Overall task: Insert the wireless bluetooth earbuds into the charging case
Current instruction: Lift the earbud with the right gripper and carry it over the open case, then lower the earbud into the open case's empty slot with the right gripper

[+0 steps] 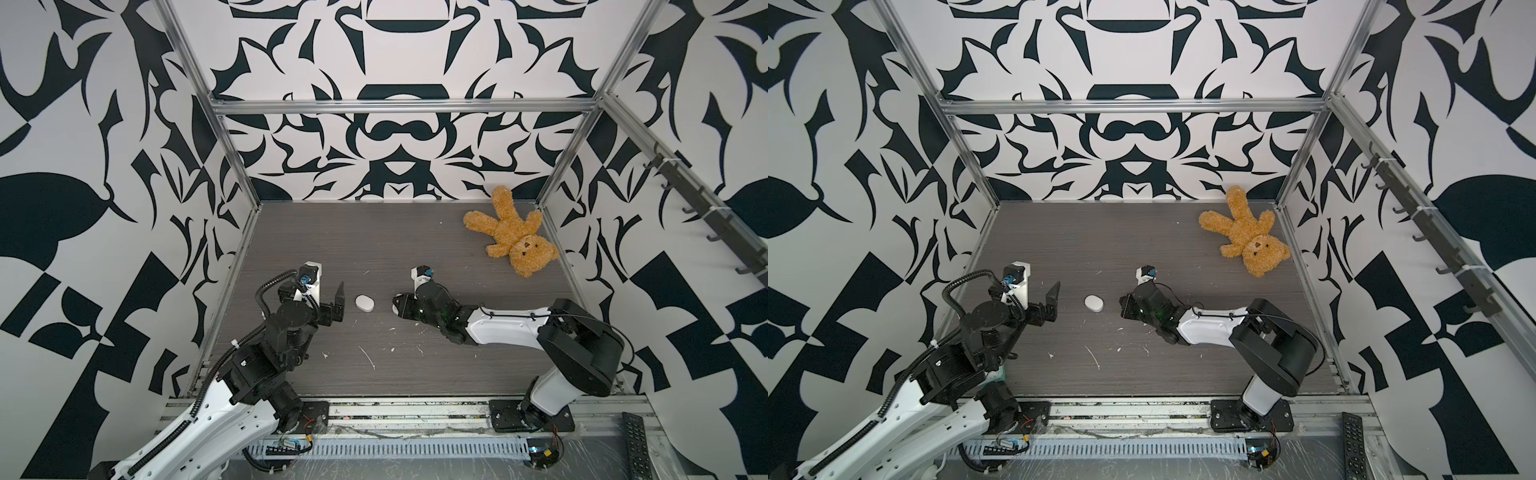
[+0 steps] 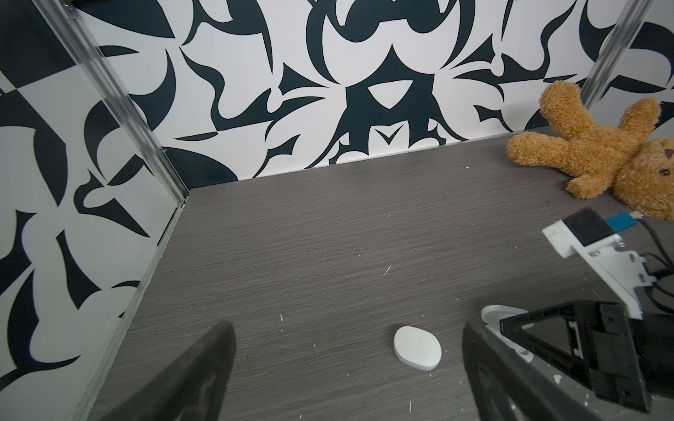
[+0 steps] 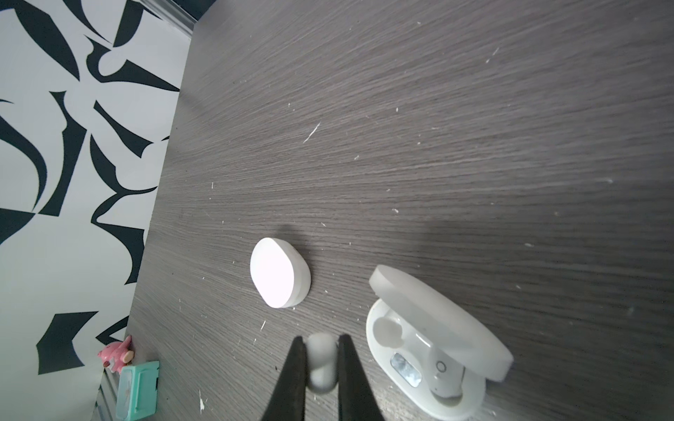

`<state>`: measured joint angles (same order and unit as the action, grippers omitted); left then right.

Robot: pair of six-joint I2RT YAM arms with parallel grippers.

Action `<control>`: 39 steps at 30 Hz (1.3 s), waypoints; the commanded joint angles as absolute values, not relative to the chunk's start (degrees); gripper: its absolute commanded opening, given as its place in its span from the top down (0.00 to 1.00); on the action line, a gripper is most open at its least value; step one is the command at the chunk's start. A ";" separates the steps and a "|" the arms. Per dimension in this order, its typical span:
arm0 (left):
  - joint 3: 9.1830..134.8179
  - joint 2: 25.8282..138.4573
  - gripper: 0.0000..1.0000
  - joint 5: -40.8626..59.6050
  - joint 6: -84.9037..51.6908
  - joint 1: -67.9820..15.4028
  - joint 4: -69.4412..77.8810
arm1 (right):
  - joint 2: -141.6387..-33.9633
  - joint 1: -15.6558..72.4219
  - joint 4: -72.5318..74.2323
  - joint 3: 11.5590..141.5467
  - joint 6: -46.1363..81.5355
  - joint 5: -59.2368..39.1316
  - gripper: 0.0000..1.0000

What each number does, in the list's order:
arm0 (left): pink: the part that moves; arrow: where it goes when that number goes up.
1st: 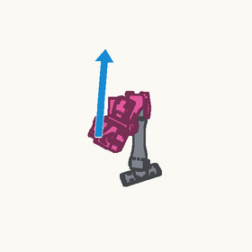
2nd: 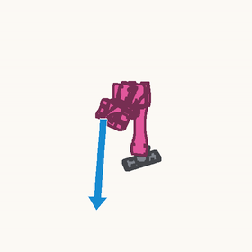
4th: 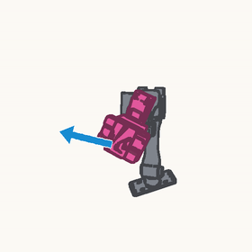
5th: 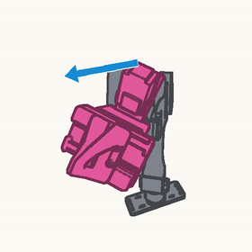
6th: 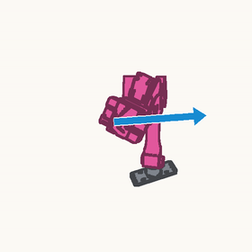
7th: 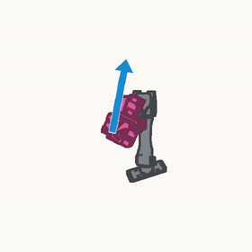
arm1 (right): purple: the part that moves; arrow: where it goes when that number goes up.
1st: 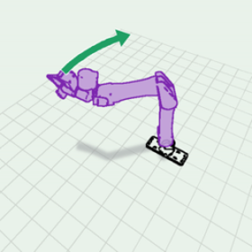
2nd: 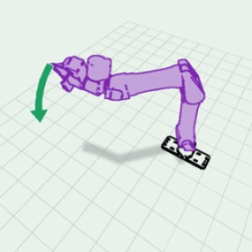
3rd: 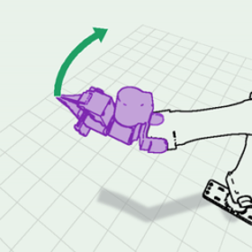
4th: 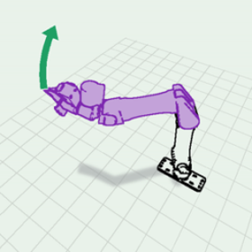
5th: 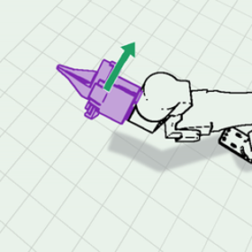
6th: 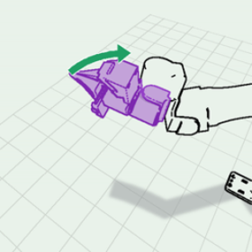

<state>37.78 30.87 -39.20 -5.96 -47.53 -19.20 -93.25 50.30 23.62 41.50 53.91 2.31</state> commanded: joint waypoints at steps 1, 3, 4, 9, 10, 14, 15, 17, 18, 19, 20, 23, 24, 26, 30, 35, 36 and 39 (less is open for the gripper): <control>36.93 30.70 0.01 -39.19 -5.86 -47.33 -18.84 | -92.60 50.20 26.25 40.59 55.98 5.23 0.87; 36.97 30.85 0.01 -39.03 -5.88 -47.33 -18.81 | -93.13 50.15 27.02 40.26 56.49 5.40 0.87; 36.95 30.91 0.01 -38.95 -5.82 -47.30 -18.89 | -93.62 50.18 27.17 40.25 56.58 5.45 0.87; 36.94 30.92 0.01 -38.92 -5.84 -47.29 -18.87 | -96.69 50.18 29.23 40.25 58.12 4.48 0.88; 36.88 30.82 0.01 -38.94 -5.82 -47.32 -18.89 | -97.30 50.18 29.94 40.19 58.48 4.32 0.88; 36.88 30.82 0.01 -38.94 -5.81 -47.29 -18.85 | -98.34 50.01 30.85 40.32 58.79 4.04 0.88; 36.96 30.80 0.01 -38.98 -5.81 -47.34 -18.81 | -98.39 50.07 30.88 40.28 58.76 4.13 0.88; 36.93 30.85 0.01 -38.94 -5.76 -47.35 -18.89 | -98.52 50.04 31.23 40.34 58.87 4.22 0.88; 36.97 30.82 0.01 -38.94 -5.76 -47.29 -18.86 | -98.53 50.04 31.44 40.33 58.79 4.26 0.88; 36.95 30.79 0.01 -38.94 -5.76 -47.32 -18.85 | -98.48 50.09 31.40 40.29 58.71 4.27 0.88; 36.94 30.85 0.01 -38.98 -5.79 -47.33 -18.84 | -98.39 50.03 31.27 40.23 58.71 4.59 0.88; 36.95 30.85 0.01 -38.94 -5.80 -47.29 -18.85 | -98.54 50.04 31.29 39.90 59.02 5.08 0.88; 36.98 30.84 0.01 -38.96 -5.73 -47.30 -18.84 | -98.69 50.09 31.33 39.90 59.09 5.03 0.88; 36.97 30.87 0.01 -38.88 -5.83 -47.30 -18.88 | -99.13 50.04 31.47 39.82 59.28 5.01 0.87; 36.96 30.92 0.01 -38.86 -5.75 -47.34 -18.83 | -100.09 50.08 32.03 40.06 59.45 4.71 0.87; 36.94 30.86 0.01 -38.89 -5.80 -47.36 -18.86 | -100.66 50.02 32.76 39.93 59.68 4.39 0.86; 36.92 30.93 0.01 -38.85 -5.80 -47.29 -18.89 | -100.64 50.07 32.96 39.85 59.68 4.33 0.85; 36.92 30.93 0.01 -38.87 -5.75 -47.30 -18.89 | -100.39 50.08 33.02 39.42 59.94 4.75 0.83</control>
<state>37.78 30.87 -38.96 -5.93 -47.53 -19.20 -101.08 50.22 31.55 39.94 59.40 3.88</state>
